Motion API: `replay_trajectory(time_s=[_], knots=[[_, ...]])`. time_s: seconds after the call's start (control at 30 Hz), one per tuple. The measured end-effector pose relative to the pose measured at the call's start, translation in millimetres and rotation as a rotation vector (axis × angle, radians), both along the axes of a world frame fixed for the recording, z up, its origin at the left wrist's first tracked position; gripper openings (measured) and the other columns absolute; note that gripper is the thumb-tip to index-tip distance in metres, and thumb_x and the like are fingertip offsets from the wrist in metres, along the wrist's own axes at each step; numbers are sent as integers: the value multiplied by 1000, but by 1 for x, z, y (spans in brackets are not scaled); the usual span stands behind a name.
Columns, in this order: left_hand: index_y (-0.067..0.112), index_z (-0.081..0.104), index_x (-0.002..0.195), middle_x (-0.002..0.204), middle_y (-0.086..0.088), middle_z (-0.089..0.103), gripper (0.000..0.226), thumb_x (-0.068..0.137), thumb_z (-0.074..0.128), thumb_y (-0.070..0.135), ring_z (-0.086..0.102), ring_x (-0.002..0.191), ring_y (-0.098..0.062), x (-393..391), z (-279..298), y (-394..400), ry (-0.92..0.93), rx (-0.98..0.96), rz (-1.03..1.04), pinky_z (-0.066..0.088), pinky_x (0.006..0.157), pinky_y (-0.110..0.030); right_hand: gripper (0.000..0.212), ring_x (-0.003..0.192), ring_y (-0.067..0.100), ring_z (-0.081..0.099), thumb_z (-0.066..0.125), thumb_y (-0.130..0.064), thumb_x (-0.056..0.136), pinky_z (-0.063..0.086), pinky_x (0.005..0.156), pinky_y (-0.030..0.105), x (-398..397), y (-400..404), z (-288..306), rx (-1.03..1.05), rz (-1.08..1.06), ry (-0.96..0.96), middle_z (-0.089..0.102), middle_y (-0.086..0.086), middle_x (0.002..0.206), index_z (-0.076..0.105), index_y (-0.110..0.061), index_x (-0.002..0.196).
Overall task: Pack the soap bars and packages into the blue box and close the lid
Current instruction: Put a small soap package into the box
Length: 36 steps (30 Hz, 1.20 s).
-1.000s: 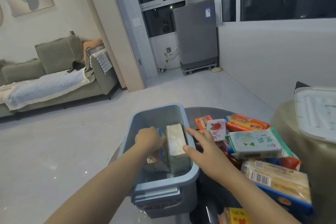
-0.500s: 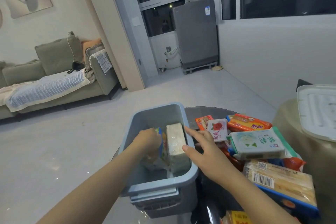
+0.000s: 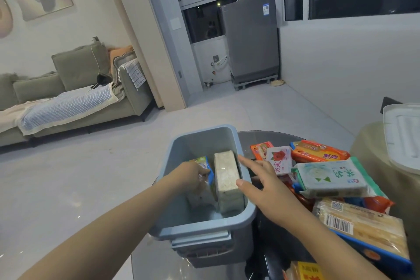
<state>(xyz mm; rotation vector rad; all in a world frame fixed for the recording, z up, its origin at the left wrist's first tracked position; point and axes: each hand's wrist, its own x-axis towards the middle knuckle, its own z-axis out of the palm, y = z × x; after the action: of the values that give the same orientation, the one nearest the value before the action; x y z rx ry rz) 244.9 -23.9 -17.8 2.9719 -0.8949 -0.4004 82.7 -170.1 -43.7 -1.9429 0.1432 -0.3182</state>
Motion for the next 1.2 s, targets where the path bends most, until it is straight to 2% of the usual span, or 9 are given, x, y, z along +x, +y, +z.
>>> replay_trajectory(time_s=[0.13,0.27,0.47,0.57,0.63,0.7,0.87,0.97,1.2], knots=[[16,63,86,67,4,43,11,79,55,17,44,75,-22,3,6,-5,-82,38,-4,35,66,-21,53,89,-19,33,52,-39,91,37,52,2,1,-1,2,-7,7,36,22,-25,114,27,-52,136],[14,67,100,84,0,50,23,81,55,18,47,79,-21,2,8,-4,-68,52,-27,39,71,-22,53,90,-16,32,53,-39,91,34,54,1,1,1,3,16,-1,28,21,-25,116,28,-51,136],[23,53,88,87,-2,53,10,81,60,20,45,78,-21,-11,17,-1,30,-111,59,39,72,-25,53,112,-2,30,51,-47,89,32,88,20,-2,-1,4,22,19,21,21,-26,124,28,-52,136],[20,61,122,120,-2,64,39,85,63,28,60,107,-22,-24,27,1,-13,-255,77,43,87,-24,52,113,-1,35,52,-46,89,36,86,19,-9,-5,9,23,29,31,29,-27,123,31,-49,137],[18,59,128,128,0,63,42,88,62,31,59,115,-17,-40,38,0,1,-434,80,46,91,-27,47,107,-5,46,53,-41,90,41,74,9,-16,-11,14,30,29,28,43,-31,115,38,-47,133],[18,62,124,122,2,66,37,90,58,32,62,110,-13,-62,48,-2,-27,-564,34,51,87,-27,39,97,-6,53,54,-37,90,43,64,7,-25,-19,18,-7,15,27,51,-34,102,46,-46,127],[29,71,107,98,17,69,21,91,57,29,63,89,6,-124,55,-9,-70,-866,-69,49,73,-11,22,92,-5,58,56,-34,89,49,74,15,-57,-39,21,-118,-9,42,61,-26,102,58,-48,106],[30,72,98,96,17,70,16,90,60,21,62,83,5,-157,53,-13,-61,-1004,-150,46,70,-6,20,90,-3,61,57,-34,88,51,78,19,-83,-50,21,-192,-1,77,64,-23,103,62,-46,103],[32,68,109,98,20,66,22,87,62,30,60,91,7,-206,13,-25,81,-877,-280,48,77,-7,14,87,-6,58,61,-41,84,48,69,11,-138,-70,13,-418,-25,228,62,-25,96,60,-48,95]])
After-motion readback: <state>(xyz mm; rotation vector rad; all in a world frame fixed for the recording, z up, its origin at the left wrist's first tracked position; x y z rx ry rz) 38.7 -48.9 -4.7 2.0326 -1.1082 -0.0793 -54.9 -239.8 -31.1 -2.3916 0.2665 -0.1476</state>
